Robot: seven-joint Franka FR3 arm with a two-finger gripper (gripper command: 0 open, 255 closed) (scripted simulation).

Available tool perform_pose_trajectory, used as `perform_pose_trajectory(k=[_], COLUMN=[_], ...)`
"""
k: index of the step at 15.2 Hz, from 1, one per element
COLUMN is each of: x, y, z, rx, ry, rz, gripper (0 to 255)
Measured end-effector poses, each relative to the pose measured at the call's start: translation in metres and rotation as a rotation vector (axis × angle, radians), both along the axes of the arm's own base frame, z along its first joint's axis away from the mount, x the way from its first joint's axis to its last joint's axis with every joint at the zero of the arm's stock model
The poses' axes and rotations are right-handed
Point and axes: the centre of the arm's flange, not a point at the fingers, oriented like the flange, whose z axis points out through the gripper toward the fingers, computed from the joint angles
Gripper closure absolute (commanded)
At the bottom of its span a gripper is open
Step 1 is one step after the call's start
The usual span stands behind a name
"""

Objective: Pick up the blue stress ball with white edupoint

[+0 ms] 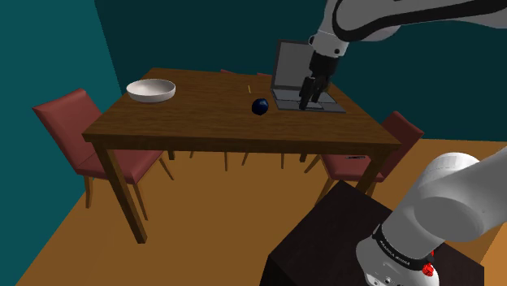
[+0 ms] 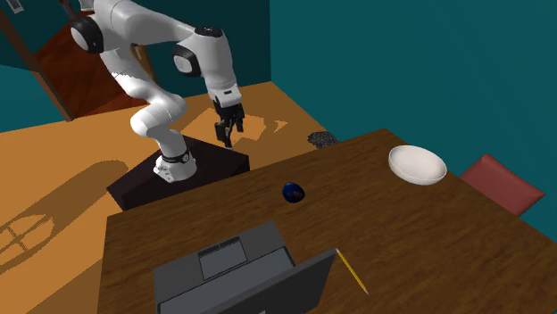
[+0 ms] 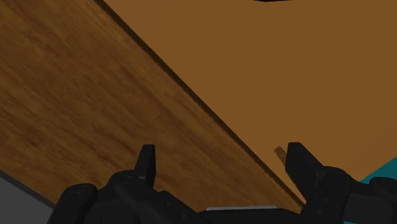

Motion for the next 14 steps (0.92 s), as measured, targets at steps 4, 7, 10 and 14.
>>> perform_pose_trajectory(k=[4, 7, 10, 14], x=[0.035, 0.063, 0.092, 0.132], y=[-0.015, -0.028, -0.041, -0.055], z=[-0.022, -0.042, -0.056, -0.078], rx=[0.037, 0.063, 0.090, 0.125], ry=[-0.062, -0.106, -0.152, -0.212], rz=[0.000, 0.000, -0.001, -0.002], gripper=[0, 0, 0, 0])
